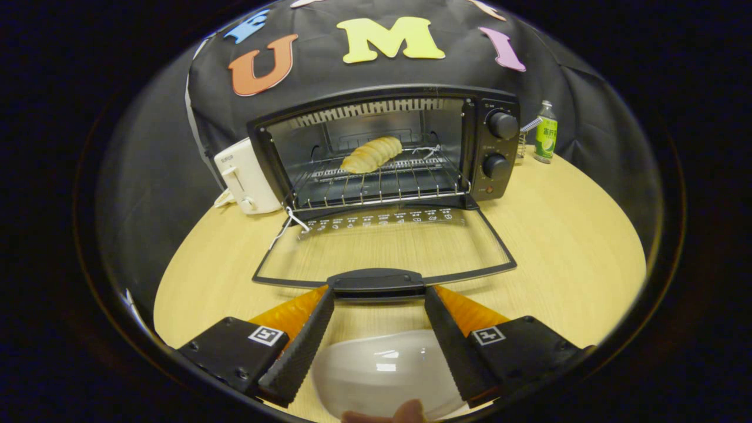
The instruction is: Open the toaster oven, put the food inside, and close the toaster oven door.
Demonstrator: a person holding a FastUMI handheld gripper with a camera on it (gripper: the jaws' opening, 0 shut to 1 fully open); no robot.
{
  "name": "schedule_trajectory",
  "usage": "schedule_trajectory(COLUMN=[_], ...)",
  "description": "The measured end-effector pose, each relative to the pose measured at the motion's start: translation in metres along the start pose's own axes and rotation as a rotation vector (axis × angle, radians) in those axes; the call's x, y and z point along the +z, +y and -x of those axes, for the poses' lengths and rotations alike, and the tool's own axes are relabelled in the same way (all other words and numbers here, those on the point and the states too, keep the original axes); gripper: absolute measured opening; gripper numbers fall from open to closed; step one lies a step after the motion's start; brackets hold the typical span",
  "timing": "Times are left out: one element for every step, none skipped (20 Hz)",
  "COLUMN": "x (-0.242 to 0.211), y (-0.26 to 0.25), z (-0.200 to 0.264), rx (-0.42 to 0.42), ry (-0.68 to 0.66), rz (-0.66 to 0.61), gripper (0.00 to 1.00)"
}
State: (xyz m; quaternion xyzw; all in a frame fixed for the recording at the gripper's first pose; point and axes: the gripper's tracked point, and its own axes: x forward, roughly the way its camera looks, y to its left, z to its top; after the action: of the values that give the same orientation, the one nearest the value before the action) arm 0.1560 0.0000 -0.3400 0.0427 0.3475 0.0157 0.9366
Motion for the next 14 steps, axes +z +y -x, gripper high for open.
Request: schedule_trajectory(x=[-0.001,0.000,0.000,0.001,0.001,0.002,0.003,0.005,0.006,0.008,0.010,0.011,0.014,0.017], y=[0.000,0.000,0.000,0.000,0.000,0.000,0.000,0.000,0.000,0.000,0.000,0.000,0.001,0.002], z=[-0.002,-0.002,-0.001,-0.001,-0.001,0.000,0.000,0.002,0.004,0.006,0.008,0.010,0.011,0.014], rx=[0.001,0.002,0.002,0.002,0.002,0.002,0.001,-0.003,-0.008,-0.013,-0.015,-0.015,-0.010,-0.005], ry=[0.005,0.003,0.002,-0.002,-0.004,-0.009,-0.017,-0.028,-0.038,-0.045,-0.050,-0.055,-0.063,-0.072], rz=[0.002,0.004,0.005,0.004,0.002,0.000,0.000,0.002,0.009,0.017,0.023,0.022,0.018,0.015], gripper=[1.00,1.00,1.00,1.00,1.00,1.00,1.00,1.00,1.00,1.00,1.00,1.00,1.00,1.00])
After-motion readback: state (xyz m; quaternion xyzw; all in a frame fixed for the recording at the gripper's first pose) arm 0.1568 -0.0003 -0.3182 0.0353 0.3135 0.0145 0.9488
